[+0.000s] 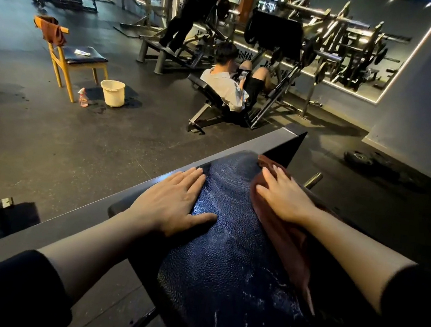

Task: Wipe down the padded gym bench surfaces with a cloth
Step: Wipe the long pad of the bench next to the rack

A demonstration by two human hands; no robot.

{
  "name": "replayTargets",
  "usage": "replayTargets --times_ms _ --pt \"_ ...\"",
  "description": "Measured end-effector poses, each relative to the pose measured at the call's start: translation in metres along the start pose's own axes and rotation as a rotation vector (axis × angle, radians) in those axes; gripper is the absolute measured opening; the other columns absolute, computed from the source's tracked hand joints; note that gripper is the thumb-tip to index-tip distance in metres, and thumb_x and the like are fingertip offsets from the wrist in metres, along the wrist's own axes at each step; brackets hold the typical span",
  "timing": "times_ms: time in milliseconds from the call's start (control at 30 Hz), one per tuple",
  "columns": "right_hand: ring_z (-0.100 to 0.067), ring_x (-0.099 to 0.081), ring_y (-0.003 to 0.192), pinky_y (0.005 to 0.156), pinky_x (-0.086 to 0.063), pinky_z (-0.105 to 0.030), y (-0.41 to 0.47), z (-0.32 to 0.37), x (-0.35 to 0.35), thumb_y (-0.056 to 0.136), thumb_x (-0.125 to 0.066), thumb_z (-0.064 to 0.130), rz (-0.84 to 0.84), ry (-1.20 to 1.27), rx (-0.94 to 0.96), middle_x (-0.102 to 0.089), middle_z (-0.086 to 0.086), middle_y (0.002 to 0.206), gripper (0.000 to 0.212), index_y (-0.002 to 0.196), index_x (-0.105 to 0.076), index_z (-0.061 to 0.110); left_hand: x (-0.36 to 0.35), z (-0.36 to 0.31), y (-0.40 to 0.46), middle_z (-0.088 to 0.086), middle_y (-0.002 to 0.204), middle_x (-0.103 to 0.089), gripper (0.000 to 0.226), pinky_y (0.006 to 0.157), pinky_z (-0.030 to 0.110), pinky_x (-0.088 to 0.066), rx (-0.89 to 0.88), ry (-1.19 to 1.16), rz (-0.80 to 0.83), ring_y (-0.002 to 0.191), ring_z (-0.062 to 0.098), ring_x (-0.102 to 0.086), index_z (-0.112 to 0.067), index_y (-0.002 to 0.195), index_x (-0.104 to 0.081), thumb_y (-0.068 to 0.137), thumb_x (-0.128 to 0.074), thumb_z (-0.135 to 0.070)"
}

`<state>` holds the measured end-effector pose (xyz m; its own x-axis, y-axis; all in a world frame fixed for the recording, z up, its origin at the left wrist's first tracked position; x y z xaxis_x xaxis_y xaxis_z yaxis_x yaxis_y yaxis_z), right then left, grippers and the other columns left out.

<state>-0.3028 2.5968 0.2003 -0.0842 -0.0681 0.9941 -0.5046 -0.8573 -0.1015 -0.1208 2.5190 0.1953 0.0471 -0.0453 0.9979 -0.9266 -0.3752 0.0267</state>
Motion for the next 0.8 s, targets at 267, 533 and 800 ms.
replayTargets --times_ms 267,533,800 --pt "-0.019 -0.002 0.148 0.118 -0.004 -0.037 -0.007 0.121 0.004 0.101 -0.027 0.040 -0.019 0.030 0.303 -0.005 -0.008 0.161 0.057 0.153 -0.013 0.019 0.003 0.004 -0.005 0.002 0.161 0.000 0.134 0.119 0.026 0.003 0.000 -0.047 0.013 0.146 0.011 0.001 -0.013 0.152 -0.001 0.047 0.018 -0.094" --pt "-0.012 0.002 0.147 0.119 0.001 -0.031 -0.045 -0.003 -0.002 0.102 -0.027 0.040 0.015 0.032 0.087 -0.001 -0.004 0.161 0.057 0.153 -0.007 0.023 0.005 0.001 -0.006 0.003 0.161 0.002 0.120 0.117 0.025 0.005 0.007 -0.018 -0.010 0.147 0.012 0.003 -0.011 0.153 -0.003 0.057 0.009 -0.082" --pt "-0.024 0.002 0.148 0.118 0.000 -0.040 0.027 0.058 0.002 0.101 -0.021 0.046 0.020 0.014 0.018 0.001 -0.016 0.159 0.063 0.152 -0.005 0.014 0.002 0.002 0.002 0.005 0.160 0.002 0.114 0.119 0.028 0.000 0.012 -0.016 0.006 0.147 0.013 0.002 -0.010 0.153 -0.003 0.060 0.004 -0.077"
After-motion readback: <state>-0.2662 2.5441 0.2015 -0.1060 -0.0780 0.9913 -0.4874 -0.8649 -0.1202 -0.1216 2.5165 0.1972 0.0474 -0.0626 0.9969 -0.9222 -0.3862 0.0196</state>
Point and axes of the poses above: each hand's wrist, its own y-axis towards the middle knuckle, its own x-axis out of the back of the hand, z = x × y, the point moved 10 cm from there along y, towards the middle knuckle
